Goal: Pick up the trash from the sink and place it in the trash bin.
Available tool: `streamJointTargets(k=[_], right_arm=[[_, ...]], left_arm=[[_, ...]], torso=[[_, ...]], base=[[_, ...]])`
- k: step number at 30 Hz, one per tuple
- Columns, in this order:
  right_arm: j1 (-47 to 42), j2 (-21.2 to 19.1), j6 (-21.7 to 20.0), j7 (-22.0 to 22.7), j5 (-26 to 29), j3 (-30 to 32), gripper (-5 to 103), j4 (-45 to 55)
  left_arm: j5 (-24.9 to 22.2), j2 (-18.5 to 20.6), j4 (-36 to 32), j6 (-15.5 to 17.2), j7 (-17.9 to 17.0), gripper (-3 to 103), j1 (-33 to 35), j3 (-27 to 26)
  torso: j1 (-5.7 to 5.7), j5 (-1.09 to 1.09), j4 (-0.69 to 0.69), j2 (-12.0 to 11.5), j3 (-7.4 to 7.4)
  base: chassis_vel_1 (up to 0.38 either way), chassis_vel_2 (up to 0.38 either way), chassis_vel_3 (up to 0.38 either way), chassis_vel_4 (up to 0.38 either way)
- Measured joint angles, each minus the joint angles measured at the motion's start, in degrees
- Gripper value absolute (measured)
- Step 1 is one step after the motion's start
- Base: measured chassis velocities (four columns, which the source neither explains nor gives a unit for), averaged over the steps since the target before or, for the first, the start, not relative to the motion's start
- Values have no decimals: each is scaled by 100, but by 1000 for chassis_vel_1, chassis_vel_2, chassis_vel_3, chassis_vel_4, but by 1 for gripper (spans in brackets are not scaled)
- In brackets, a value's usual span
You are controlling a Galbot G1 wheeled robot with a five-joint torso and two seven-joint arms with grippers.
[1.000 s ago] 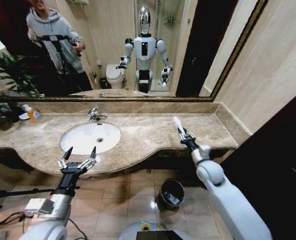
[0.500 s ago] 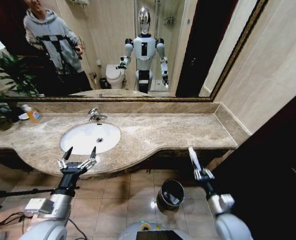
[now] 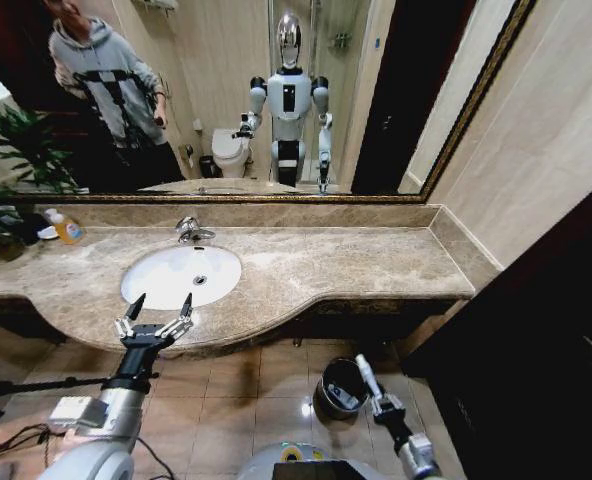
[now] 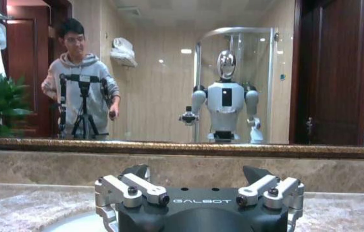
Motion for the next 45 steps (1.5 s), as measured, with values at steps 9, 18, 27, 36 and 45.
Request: streamJointTargets(k=[9,18,27,36,45], right_arm=[[1383,-179,-1117,-296,-567,-352,23,-1312],[2287,-78,-1032,-334,-633,-700,23,-2708],[3061,49,-796,-367,-811,-808,23,-3947],[3673,248,-561,-362,-943,-766,23,-4843],[3857,377,-415,-222,-981,-741,32,-5226]], left_arm=[[0,0,0,0,1,100,0,0],[0,0,-1,0,0,100,0,0],[0,0,0,0,0,100,0,0],[0,0,0,0,0,100,0,0],[0,0,0,0,0,100,0,0]], torso=[[1,-2,1,0,0],[1,-1,1,0,0],[1,0,0,-1,0],[0,-1,1,-1,0],[0,-1,1,0,0]], base=[[0,0,0,0],[0,0,0,0],[0,0,0,0],[0,0,0,0],[0,0,0,0]])
